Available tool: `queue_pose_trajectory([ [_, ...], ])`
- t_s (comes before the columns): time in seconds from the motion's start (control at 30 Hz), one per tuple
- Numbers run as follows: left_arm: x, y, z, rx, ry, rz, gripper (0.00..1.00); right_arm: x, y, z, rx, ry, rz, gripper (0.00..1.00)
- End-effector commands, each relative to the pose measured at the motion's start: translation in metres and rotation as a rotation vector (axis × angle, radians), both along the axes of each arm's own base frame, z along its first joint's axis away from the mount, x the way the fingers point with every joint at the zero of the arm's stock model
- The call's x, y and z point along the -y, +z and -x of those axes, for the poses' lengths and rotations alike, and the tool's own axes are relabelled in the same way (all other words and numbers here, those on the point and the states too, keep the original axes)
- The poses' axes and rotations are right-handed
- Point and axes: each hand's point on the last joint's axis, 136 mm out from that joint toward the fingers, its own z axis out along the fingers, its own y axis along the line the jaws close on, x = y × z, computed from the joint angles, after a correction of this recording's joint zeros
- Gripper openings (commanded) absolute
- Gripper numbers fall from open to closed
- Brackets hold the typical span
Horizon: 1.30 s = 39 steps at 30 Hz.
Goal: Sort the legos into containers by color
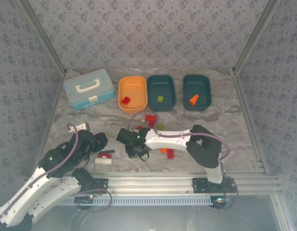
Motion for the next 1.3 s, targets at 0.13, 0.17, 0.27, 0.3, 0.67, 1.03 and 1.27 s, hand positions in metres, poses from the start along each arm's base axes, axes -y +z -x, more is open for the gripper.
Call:
queue_pose_trajectory([
  [0.13, 0.024, 0.008, -0.009, 0.014, -0.083, 0.03, 0.67, 0.056, 0.088, -0.054, 0.21, -0.104, -0.009, 0.22],
  [0.17, 0.028, 0.008, -0.011, 0.013, -0.092, 0.036, 0.67, 0.064, 0.096, -0.065, 0.228, -0.122, -0.012, 0.22],
  [0.27, 0.044, 0.004, -0.017, -0.002, -0.129, 0.053, 0.67, 0.092, 0.118, -0.116, 0.278, -0.207, -0.029, 0.22],
  [0.3, 0.05, 0.003, -0.019, -0.005, -0.143, 0.061, 0.67, 0.101, 0.123, -0.138, 0.302, -0.239, -0.034, 0.22],
  [0.67, 0.093, -0.004, -0.031, -0.021, -0.217, 0.051, 0.67, 0.124, 0.093, -0.33, 0.308, -0.382, -0.092, 0.2],
  [1.03, 0.108, -0.004, -0.032, -0.027, -0.259, 0.02, 0.67, 0.116, 0.03, -0.36, 0.159, -0.426, -0.105, 0.26],
  [1.27, 0.119, -0.008, -0.029, -0.045, -0.304, -0.003, 0.67, 0.117, 0.038, -0.357, 0.152, -0.411, -0.107, 0.51],
])
